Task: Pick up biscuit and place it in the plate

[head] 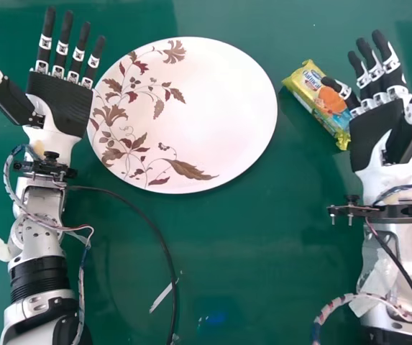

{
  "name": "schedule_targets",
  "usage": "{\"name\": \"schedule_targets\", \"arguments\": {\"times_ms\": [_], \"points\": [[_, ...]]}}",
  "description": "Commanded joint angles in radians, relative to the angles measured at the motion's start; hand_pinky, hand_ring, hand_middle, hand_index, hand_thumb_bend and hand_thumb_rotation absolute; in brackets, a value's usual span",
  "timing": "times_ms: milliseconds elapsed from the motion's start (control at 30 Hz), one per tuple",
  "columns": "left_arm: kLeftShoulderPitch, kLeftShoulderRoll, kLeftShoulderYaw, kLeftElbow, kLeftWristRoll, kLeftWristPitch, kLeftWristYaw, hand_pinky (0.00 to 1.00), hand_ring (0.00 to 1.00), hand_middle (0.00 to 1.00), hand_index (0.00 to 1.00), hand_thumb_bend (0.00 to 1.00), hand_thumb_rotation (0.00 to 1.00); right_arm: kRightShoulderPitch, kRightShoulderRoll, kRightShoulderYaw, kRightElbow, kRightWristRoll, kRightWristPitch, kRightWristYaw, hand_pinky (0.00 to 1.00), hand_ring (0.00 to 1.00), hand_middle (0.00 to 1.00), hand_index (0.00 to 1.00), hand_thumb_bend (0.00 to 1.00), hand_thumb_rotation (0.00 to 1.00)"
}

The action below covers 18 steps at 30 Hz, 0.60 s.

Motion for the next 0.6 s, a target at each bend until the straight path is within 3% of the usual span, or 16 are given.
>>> {"name": "schedule_targets", "arguments": {"times_ms": [0, 233, 567], "points": [[0.100, -0.028, 0.003, 0.057, 0.006, 0.022, 0.013, 0.86, 0.97, 1.00, 1.00, 1.00, 1.00, 0.028, 0.039, 0.011, 0.041, 0.005, 0.002, 0.008, 0.64, 0.93, 0.96, 1.00, 0.99, 1.00], [0.103, -0.026, -0.003, 0.060, 0.018, 0.007, 0.006, 0.81, 0.96, 1.00, 1.00, 1.00, 1.00, 0.043, 0.047, 0.038, 0.032, 0.013, 0.027, 0.019, 0.63, 0.93, 0.94, 1.00, 0.96, 0.99], [0.099, -0.027, -0.002, 0.060, 0.014, 0.007, 0.017, 0.87, 0.96, 1.00, 1.00, 1.00, 1.00, 0.051, 0.051, 0.058, 0.015, 0.005, 0.047, 0.011, 0.61, 0.91, 0.89, 1.00, 0.96, 0.97]]}}
